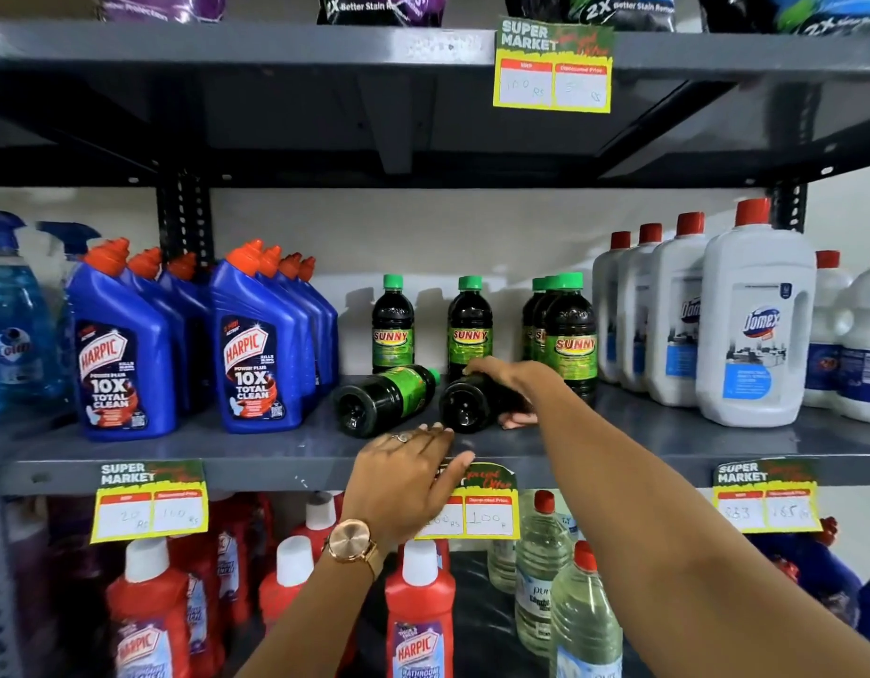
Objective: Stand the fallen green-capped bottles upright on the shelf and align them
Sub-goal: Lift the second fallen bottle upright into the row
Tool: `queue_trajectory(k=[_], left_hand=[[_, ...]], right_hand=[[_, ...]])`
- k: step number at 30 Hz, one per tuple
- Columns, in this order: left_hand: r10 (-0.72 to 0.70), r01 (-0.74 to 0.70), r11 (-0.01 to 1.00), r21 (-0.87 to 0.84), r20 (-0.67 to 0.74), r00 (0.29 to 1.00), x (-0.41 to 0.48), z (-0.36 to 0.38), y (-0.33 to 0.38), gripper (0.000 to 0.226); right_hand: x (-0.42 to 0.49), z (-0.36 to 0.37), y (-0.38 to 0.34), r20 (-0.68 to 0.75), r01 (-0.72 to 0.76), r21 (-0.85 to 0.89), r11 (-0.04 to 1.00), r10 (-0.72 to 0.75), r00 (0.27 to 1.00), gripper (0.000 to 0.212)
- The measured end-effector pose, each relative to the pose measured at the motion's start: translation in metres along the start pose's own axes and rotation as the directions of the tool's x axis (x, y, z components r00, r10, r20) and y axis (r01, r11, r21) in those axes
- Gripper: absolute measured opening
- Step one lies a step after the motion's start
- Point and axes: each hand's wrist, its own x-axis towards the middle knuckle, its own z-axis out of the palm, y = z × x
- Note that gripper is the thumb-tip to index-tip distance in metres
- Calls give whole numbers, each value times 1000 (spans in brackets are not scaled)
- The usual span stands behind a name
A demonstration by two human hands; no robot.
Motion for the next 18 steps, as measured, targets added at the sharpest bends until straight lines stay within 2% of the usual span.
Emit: queue_trajectory(k=[2,4,7,10,13,16,18], left_hand=[[-15,15,1000,-3,-7,1000,0,1,1,60],[-41,40,999,-7,-15,999,0,2,2,53],[-75,74,997,-26,-54,996,1,3,6,43],[-98,96,995,-29,-69,993,1,4,8,40],[-96,95,995,-18,-65,993,1,4,7,42],[-99,97,995,-23,-81,992,1,4,8,41],[-97,95,995,-20,-87,991,1,4,9,42]], right_hand=[[10,8,11,-48,52,108,993,-47,998,104],[2,14,22,-196,136,250,959,-88,977,97],[3,13,29,-429,286,353,891,-118,895,87],[0,13,20,-536,408,275,871,-214,817,81],[-6,18,13,-536,474,172,863,-322,780,79],[-15,25,10,-536,509,-34,860,-445,717,79],[-16,29,9,-523,520,-88,850,-484,702,81]])
